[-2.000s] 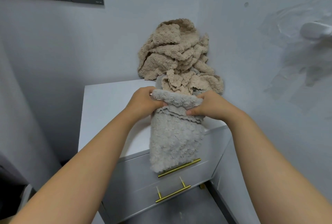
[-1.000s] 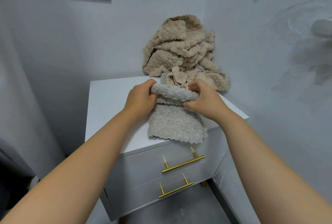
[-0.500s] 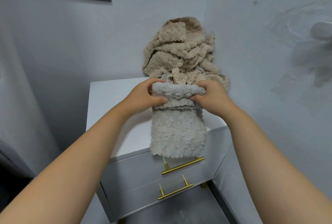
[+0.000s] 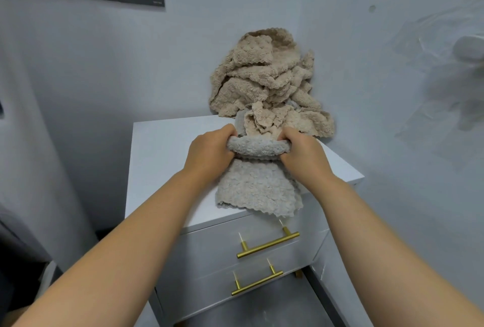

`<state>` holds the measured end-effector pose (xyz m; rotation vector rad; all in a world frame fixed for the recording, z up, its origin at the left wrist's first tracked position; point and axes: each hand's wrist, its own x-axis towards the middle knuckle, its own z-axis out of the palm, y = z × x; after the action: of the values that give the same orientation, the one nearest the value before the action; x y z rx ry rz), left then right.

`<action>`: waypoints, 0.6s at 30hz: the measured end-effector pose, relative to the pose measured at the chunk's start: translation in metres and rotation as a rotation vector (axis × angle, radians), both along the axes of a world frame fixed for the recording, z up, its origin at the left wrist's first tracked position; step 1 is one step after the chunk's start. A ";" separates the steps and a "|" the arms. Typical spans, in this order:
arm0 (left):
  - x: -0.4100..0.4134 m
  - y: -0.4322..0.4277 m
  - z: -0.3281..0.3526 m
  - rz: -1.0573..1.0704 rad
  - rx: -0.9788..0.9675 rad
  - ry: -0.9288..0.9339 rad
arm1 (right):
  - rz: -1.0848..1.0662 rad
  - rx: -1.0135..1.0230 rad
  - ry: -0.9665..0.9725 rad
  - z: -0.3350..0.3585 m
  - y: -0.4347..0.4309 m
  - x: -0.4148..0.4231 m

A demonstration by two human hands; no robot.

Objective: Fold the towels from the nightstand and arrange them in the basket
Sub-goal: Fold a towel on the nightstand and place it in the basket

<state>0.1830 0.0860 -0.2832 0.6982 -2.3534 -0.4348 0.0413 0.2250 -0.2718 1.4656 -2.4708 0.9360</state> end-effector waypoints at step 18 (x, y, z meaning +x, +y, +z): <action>0.006 -0.009 0.018 -0.221 0.147 -0.388 | 0.148 0.401 -0.278 0.019 0.012 -0.011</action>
<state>0.1893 0.0768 -0.2657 0.6365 -2.8028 -0.6196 0.0305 0.2371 -0.2529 1.7634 -2.9188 0.7371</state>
